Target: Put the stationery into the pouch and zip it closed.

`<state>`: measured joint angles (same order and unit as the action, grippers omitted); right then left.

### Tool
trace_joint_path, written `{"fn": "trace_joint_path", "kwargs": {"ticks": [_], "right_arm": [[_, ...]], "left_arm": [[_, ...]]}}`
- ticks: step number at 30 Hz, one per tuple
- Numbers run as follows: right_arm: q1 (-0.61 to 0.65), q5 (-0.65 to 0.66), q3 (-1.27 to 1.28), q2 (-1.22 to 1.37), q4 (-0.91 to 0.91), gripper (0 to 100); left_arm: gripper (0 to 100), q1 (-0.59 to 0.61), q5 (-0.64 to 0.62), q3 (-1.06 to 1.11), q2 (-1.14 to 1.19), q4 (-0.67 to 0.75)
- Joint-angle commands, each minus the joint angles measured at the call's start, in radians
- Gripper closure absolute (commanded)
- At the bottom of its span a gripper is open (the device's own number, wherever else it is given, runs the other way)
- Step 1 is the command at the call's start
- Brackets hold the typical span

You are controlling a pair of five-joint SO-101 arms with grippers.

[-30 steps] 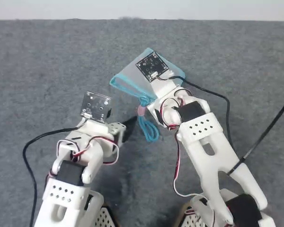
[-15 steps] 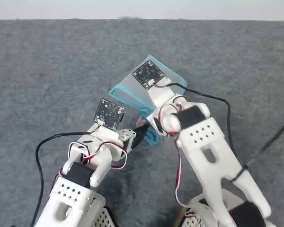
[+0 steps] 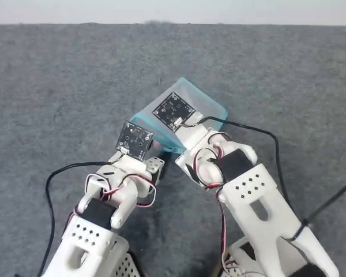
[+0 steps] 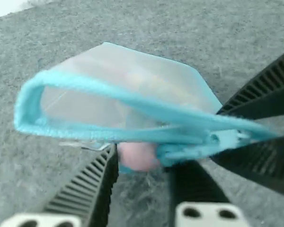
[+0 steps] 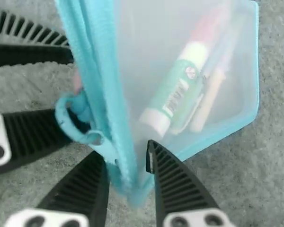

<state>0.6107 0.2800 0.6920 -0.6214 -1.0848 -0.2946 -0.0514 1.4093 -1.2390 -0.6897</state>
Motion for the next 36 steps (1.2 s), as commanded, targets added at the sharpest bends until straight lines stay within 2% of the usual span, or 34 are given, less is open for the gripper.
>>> {"fn": "trace_joint_path", "kwargs": {"ticks": [1,10,13,20,29,36], "right_arm": [[-0.051,0.043,0.005,-0.041,-0.015,99.3],[-0.162,0.101,0.121,-0.042,0.061,99.3],[-0.2,0.123,0.15,-0.042,0.062,99.3],[-0.28,0.16,0.221,-0.047,0.105,99.3],[-0.295,0.186,0.278,-0.053,0.125,99.3],[-0.472,0.27,0.293,-0.053,0.128,99.3]], "left_arm": [[97,0.005,0.02,-0.025,-0.018,0.037],[99,0.008,0.19,-0.025,-0.018,0.037],[99,0.026,0.189,-0.027,-0.018,0.037],[99,0.169,0.187,-0.038,-0.018,0.058],[99,0.192,0.187,-0.039,-0.018,0.058],[99,0.244,0.187,-0.038,-0.018,0.08]]}}
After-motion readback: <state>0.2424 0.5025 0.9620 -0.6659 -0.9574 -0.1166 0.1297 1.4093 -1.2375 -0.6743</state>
